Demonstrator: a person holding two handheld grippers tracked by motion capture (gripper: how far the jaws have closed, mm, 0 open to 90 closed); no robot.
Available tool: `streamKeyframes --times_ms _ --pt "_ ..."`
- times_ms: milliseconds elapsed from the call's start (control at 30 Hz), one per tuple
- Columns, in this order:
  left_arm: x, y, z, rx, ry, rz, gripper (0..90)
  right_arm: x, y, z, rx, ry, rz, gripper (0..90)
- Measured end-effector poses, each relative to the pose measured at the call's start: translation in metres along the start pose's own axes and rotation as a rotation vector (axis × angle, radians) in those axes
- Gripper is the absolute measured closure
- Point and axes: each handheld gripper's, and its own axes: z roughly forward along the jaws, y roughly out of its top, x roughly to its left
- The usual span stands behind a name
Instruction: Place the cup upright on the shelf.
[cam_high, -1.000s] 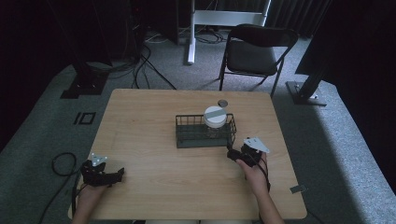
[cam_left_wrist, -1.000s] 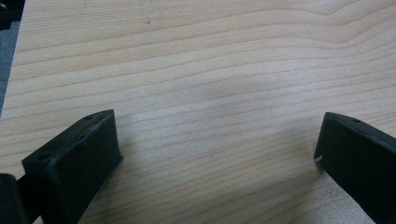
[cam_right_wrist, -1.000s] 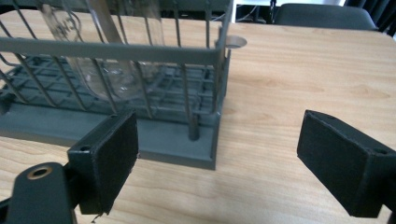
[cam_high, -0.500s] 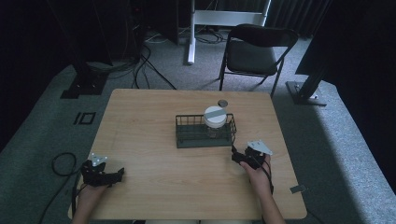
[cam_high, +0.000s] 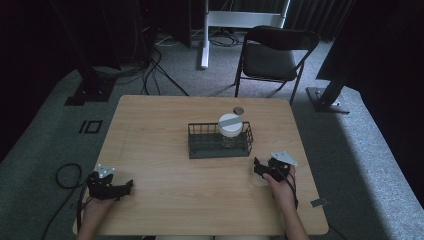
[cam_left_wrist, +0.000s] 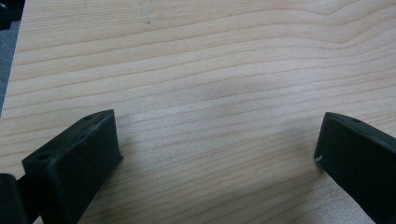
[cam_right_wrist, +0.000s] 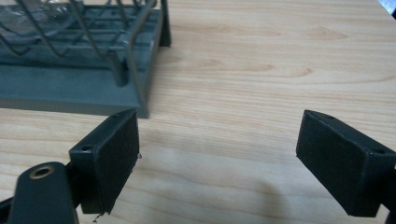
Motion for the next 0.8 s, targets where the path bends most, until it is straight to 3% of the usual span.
streamKeyframes --times_ms 233,800 --pt "0.000 0.000 0.000 -0.001 0.000 -0.001 0.2 -0.016 -0.002 -0.002 0.046 -0.015 0.000 12.9" --pt "0.000 0.000 0.000 0.000 0.000 0.000 0.2 -0.037 -0.007 -0.007 0.136 0.007 0.035 12.9"
